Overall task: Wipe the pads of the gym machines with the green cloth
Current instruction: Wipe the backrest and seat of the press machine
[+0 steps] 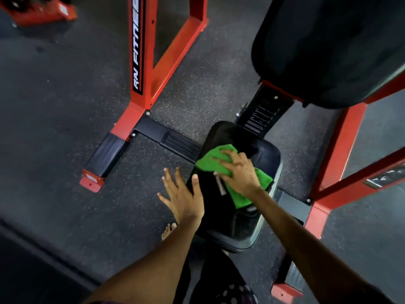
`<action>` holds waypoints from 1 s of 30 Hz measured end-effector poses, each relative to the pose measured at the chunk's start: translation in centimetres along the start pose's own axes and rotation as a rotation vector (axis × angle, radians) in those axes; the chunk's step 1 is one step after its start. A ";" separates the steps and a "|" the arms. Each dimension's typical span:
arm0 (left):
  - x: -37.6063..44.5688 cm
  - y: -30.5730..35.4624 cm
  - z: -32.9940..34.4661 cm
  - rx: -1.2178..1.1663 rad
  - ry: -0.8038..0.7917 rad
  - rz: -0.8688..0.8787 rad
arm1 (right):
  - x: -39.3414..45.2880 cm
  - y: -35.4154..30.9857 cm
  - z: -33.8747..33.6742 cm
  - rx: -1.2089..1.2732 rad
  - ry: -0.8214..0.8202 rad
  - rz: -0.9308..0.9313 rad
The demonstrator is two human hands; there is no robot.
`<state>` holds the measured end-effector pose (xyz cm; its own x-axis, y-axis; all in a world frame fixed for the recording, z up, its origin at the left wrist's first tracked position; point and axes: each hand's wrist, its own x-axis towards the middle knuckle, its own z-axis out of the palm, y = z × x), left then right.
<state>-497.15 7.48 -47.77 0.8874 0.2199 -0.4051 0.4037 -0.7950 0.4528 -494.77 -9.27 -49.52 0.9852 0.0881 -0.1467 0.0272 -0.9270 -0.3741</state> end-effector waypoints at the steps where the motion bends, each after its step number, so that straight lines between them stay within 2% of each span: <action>1: 0.0 -0.1 0.0 -0.007 0.010 0.007 | 0.9 1.0 -0.2 -0.001 -0.026 0.128; 3: -0.1 -0.2 0.0 -0.012 0.027 0.021 | 3.3 2.5 -0.5 0.007 -0.080 0.366; 6: 0.3 0.1 -0.1 -0.042 0.043 -0.002 | 6.1 1.9 -1.0 0.029 -0.115 0.439; 8: 0.3 0.2 0.0 -0.047 0.040 -0.026 | 5.7 0.5 -1.1 0.012 -0.152 0.373; 12: 0.0 0.2 0.1 -0.070 0.071 -0.045 | 1.8 -0.7 -1.4 -0.005 -0.183 -0.056; 13: 0.0 0.2 0.0 -0.076 0.083 -0.044 | 1.9 0.0 -1.5 -0.003 -0.207 -0.114; 15: -0.1 0.3 0.1 -0.064 0.092 -0.047 | 3.2 1.5 -1.7 -0.010 -0.239 -0.061; 18: 0.0 0.6 0.2 0.083 0.099 -0.105 | 6.1 0.9 -1.4 0.037 -0.213 0.239; 19: 0.0 0.8 0.3 0.146 0.107 -0.127 | 6.4 -0.4 -1.2 0.007 -0.214 0.241; 23: -0.7 1.8 0.1 0.394 0.048 -0.142 | 4.4 -4.2 -0.9 -0.149 -0.310 -0.180; 24: -1.1 2.4 0.3 0.416 0.017 -0.132 | 4.5 -3.8 -1.1 -0.157 -0.330 -0.217; 26: -2.1 3.5 0.8 0.372 -0.003 -0.134 | 5.8 -2.4 -1.7 -0.176 -0.337 -0.125; 28: -2.9 3.9 1.4 0.317 0.048 -0.126 | 7.3 -2.2 -2.0 -0.193 -0.341 0.025; 30: -2.9 3.6 1.7 0.287 0.104 -0.119 | 7.8 -3.2 -1.7 -0.186 -0.359 0.016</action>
<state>-498.64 3.00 -46.31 0.8617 0.3656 -0.3518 0.4397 -0.8840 0.1586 -486.92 -6.24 -47.87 0.8648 0.1639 -0.4746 0.0746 -0.9767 -0.2014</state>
